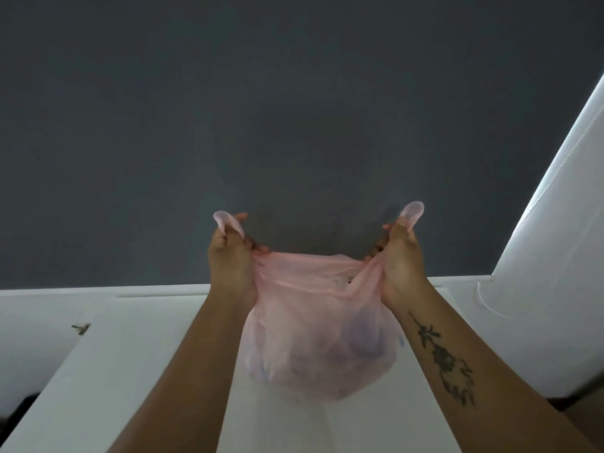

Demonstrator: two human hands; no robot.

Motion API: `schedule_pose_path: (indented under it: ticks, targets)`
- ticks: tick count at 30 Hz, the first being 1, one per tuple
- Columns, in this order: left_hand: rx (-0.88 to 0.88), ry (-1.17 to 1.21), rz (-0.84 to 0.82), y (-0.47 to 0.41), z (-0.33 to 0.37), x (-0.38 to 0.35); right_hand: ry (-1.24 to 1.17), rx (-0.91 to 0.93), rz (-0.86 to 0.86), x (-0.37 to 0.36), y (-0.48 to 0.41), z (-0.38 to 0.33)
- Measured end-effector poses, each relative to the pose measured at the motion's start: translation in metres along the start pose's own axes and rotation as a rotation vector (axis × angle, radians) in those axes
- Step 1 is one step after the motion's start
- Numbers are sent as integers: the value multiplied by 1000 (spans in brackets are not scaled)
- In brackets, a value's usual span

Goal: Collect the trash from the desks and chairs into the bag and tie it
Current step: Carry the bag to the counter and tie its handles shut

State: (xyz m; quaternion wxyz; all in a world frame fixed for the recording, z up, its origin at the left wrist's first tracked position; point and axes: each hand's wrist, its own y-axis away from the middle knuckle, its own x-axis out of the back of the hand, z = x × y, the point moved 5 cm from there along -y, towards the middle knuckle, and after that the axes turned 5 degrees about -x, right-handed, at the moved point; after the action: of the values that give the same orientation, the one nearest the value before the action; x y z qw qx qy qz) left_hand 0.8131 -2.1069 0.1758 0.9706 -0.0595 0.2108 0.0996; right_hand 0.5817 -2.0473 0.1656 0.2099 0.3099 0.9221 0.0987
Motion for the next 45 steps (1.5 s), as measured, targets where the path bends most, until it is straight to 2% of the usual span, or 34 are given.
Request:
schedule_pose_path:
  ticks: [3,5,7,9,14,17,20,23,26,29,34,36,39,41,43,45]
  targets:
    - [31,72,-1,2,4,-6,-33,-47,-193,-11,6,-5]
    - [58,9,-61,4,4,-4,35,-12,-259,-10,6,-4]
    - [48,-83,-125,6,2,2,128,42,-217,-4,6,-1]
    - [57,-71,-139,7,0,11,67,51,-195,2,9,2]
    - [92,110,-75,12,-10,22,-12,123,-48,12,10,10]
    - [88,54,8,14,-13,15,-79,111,31,10,7,9]
    - [173,131,28,15,-13,5,-23,97,-32,4,4,9]
    - [229,127,-71,15,-12,0,-21,93,-163,1,6,13]
    - [152,27,-125,8,-11,6,-77,97,-131,10,11,12]
    - [160,134,-126,3,-12,11,-154,62,-122,12,11,11]
    - [281,322,-49,11,-17,-5,-259,16,-73,3,10,16]
    - [301,368,-67,13,-20,-10,-230,-9,-63,-1,7,19]
    - [262,291,-196,13,-16,-13,-63,-24,-140,-7,4,20]
    - [186,24,-275,10,-16,-13,21,-47,-175,-7,3,24]
    - [123,-158,-305,9,-17,-12,-39,-42,-213,-8,2,25]
    - [87,-180,-319,12,-16,-11,-121,-43,-271,-11,3,24]
